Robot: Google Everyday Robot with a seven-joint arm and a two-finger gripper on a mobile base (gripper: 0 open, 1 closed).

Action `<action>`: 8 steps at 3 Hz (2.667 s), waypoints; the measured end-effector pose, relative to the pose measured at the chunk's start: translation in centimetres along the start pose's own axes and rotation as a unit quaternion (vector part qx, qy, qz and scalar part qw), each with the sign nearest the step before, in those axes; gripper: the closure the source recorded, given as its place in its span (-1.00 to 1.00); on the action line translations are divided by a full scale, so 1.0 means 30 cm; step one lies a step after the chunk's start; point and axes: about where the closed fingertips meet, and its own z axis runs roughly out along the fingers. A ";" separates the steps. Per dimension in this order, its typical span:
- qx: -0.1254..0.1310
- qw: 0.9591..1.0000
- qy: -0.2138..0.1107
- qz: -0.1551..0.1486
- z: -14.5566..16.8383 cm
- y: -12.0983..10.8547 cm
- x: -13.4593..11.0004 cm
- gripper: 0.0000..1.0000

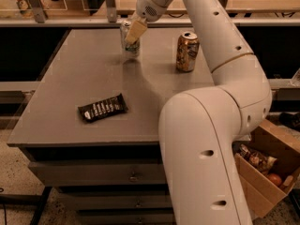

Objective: Move 7up can near rxbar chocolate

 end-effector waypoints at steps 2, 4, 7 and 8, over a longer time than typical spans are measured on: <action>-0.015 0.999 -0.006 -0.034 -0.218 0.103 -0.045 1.00; -0.016 0.998 -0.011 -0.057 -0.436 0.304 -0.038 1.00; -0.062 0.991 0.018 -0.119 -0.329 0.758 -0.049 1.00; -0.087 0.988 0.045 -0.122 -0.242 0.849 0.000 1.00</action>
Offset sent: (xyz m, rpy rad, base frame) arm -0.1138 -0.0435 0.0819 -0.0365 0.0007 0.1235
